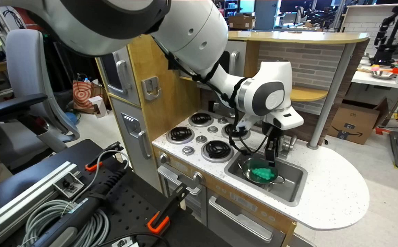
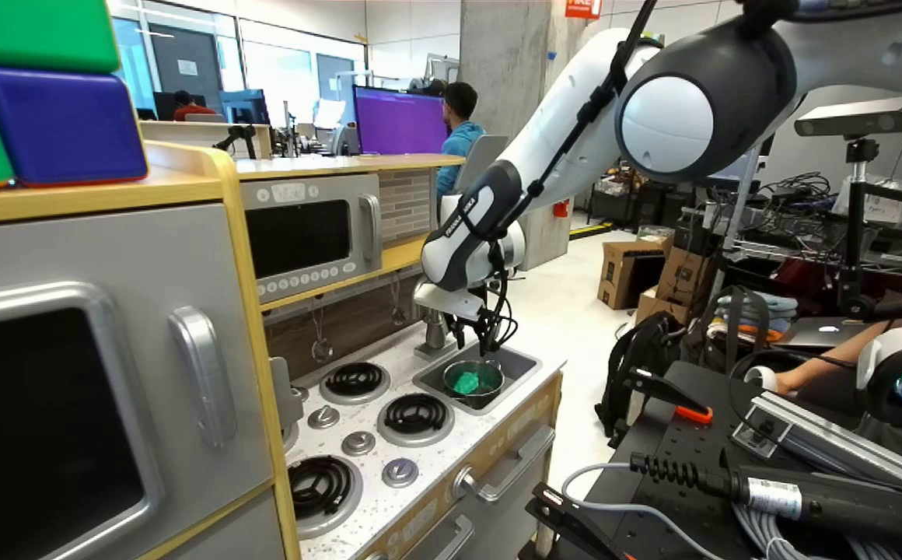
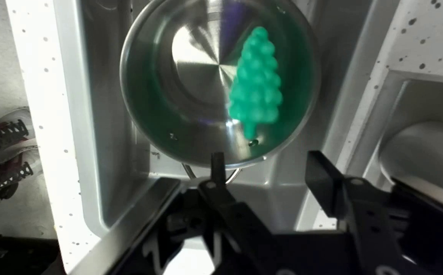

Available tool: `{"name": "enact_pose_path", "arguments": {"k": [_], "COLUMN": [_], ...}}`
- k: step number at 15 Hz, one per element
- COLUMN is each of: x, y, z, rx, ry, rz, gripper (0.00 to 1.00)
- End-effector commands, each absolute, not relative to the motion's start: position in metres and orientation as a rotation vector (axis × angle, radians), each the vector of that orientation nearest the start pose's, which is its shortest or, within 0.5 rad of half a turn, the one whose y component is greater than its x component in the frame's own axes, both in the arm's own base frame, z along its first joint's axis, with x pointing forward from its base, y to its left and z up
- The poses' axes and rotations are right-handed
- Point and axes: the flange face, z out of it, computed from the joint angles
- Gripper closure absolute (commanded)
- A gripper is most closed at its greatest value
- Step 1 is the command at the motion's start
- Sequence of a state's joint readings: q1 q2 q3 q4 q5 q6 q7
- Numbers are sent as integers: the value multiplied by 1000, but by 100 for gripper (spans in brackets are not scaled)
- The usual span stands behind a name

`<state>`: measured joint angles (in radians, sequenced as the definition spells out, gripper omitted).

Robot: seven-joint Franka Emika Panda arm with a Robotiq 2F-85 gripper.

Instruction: Put the green object inside the silver pot

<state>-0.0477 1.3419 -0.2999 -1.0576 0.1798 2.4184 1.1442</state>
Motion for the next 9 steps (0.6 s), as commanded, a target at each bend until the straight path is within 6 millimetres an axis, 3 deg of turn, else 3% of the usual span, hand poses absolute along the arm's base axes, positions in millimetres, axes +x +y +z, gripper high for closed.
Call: {"name": "enact_pose_path", "arguments": {"k": [1,3,8,9], "x": [733,729,710,727], "y": [-189,-190,-175,-183], "z": [35,56,109,83], "rx": [-2479,-2474,-2461,-2482], "ry": [2083,2075,1823,1932], "rz": [-131,-127,-61,-108], "gripper": [10,0,0,0]}}
